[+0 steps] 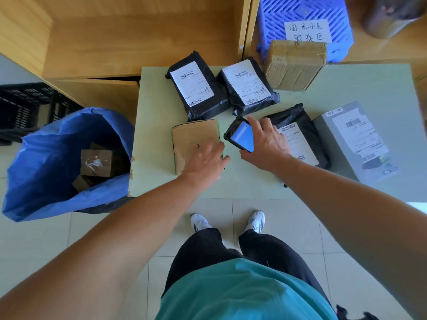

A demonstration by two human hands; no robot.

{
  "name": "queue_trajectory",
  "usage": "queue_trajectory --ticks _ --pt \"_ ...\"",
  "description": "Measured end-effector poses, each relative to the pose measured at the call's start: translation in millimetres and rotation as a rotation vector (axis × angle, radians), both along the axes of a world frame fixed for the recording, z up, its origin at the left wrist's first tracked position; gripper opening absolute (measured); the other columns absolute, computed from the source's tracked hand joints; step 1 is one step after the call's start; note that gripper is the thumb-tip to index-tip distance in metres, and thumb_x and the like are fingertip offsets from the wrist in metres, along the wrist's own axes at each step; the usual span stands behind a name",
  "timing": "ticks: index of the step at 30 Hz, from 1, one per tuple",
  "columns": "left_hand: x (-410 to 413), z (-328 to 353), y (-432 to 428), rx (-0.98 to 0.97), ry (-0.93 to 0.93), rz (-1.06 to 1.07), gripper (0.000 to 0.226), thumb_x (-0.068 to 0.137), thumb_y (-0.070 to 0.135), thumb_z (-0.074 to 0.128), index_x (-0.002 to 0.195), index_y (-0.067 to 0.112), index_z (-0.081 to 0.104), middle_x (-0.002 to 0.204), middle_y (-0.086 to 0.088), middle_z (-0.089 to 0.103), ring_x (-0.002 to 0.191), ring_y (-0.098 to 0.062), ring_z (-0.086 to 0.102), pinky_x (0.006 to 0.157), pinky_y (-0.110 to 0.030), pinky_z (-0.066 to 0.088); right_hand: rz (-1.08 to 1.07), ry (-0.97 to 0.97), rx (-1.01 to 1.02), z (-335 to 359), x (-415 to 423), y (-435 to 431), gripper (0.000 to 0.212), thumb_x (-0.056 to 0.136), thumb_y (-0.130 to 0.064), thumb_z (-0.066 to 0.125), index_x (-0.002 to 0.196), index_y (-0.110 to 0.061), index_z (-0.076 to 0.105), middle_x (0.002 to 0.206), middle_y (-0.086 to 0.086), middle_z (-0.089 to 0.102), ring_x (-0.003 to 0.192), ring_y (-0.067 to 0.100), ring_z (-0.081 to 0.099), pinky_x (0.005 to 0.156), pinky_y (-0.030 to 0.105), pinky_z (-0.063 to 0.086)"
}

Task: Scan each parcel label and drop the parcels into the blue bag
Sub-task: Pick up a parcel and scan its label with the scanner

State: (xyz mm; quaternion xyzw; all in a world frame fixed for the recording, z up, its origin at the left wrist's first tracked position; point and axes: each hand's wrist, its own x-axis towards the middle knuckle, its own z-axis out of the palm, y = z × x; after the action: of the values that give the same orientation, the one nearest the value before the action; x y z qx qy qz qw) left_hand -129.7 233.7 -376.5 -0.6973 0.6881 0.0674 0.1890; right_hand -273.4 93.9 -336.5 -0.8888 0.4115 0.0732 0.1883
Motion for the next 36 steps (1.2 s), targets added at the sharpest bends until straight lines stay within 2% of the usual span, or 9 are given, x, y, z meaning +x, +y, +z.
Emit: queue_trajectory --ticks 3,6,11,13,16,22,27,32,36 --pt "-7 -7 -9 0.042 -0.031 0.025 0.063 0.082 0.059 0.071 0.131 0.024 0.051 0.150 -0.012 0.035 0.128 -0.046 0.040 0.085 -0.048 0.052 -0.012 -0.007 -0.001 -8 -5 -1 0.100 0.076 -0.049 0.074 0.155 -0.021 0.019 0.129 0.009 0.042 0.115 0.034 0.051 0.088 0.047 0.048" --pt "-12 -7 -17 0.095 -0.018 0.069 0.070 0.086 0.062 0.066 0.140 0.022 0.046 0.155 -0.015 0.029 0.121 -0.052 0.050 0.092 -0.049 0.052 -0.014 -0.014 0.008 -14 -10 -2 0.101 0.076 -0.049 0.074 0.155 -0.021 0.019 0.131 0.009 0.041 0.116 0.034 0.051 0.088 0.047 0.048" --pt "-23 -11 -18 0.179 -0.142 0.099 0.069 0.084 0.058 0.072 0.139 0.026 0.046 0.167 -0.011 0.011 0.123 -0.065 0.042 0.076 -0.040 0.056 -0.035 -0.011 0.015 -20 -20 -3 0.100 0.076 -0.050 0.074 0.155 -0.021 0.019 0.131 0.009 0.041 0.115 0.033 0.051 0.088 0.046 0.049" --pt "-27 -11 -21 0.200 -0.183 0.111 0.054 0.088 0.039 0.071 0.136 0.025 0.050 0.166 -0.010 0.016 0.125 -0.066 0.037 0.070 -0.038 0.057 -0.036 -0.005 0.011 -21 -25 -4 0.101 0.077 -0.050 0.074 0.156 -0.021 0.019 0.133 0.010 0.041 0.115 0.033 0.052 0.088 0.045 0.049" --pt "-26 -7 -28 0.221 -0.178 0.114 0.042 0.089 0.011 0.060 0.129 0.022 0.057 0.155 -0.012 0.032 0.122 -0.064 0.040 0.071 -0.039 0.058 -0.036 -0.008 0.008 -19 -31 -6 0.100 0.077 -0.050 0.074 0.156 -0.021 0.019 0.133 0.010 0.041 0.115 0.033 0.052 0.087 0.045 0.048" --pt "-19 6 -25 0.197 -0.166 0.041 0.031 0.095 0.007 0.052 0.122 0.018 0.062 0.139 -0.010 0.046 0.113 -0.061 0.048 0.070 -0.037 0.051 -0.040 -0.004 0.003 -14 -37 -5 0.101 0.077 -0.051 0.074 0.156 -0.022 0.018 0.134 0.009 0.041 0.117 0.032 0.051 0.088 0.045 0.050" --pt "-2 17 -17 0.062 -0.080 -0.019 0.037 0.093 0.010 0.054 0.128 0.020 0.061 0.139 -0.007 0.049 0.100 -0.042 0.056 0.078 -0.038 0.051 -0.022 -0.004 -0.004 -1 -34 -4 0.101 0.076 -0.050 0.074 0.155 -0.023 0.018 0.131 0.008 0.041 0.114 0.033 0.052 0.087 0.044 0.050" --pt "13 33 -16 -0.043 0.241 0.211 0.044 0.094 0.017 0.064 0.138 0.023 0.060 0.155 -0.004 0.037 0.123 -0.041 0.045 0.101 -0.047 0.047 -0.011 -0.038 -0.012 25 -21 -7 0.100 0.076 -0.050 0.073 0.155 -0.023 0.016 0.132 0.008 0.041 0.118 0.033 0.049 0.095 0.047 0.047" --pt "26 45 -9 -0.215 0.467 0.361 0.045 0.089 0.025 0.069 0.134 0.031 0.064 0.157 0.003 0.037 0.129 -0.032 0.048 0.098 -0.043 0.050 0.009 -0.060 -0.059 48 -8 -10 0.098 0.077 -0.051 0.071 0.154 -0.023 0.017 0.131 0.008 0.041 0.118 0.033 0.049 0.095 0.047 0.045"
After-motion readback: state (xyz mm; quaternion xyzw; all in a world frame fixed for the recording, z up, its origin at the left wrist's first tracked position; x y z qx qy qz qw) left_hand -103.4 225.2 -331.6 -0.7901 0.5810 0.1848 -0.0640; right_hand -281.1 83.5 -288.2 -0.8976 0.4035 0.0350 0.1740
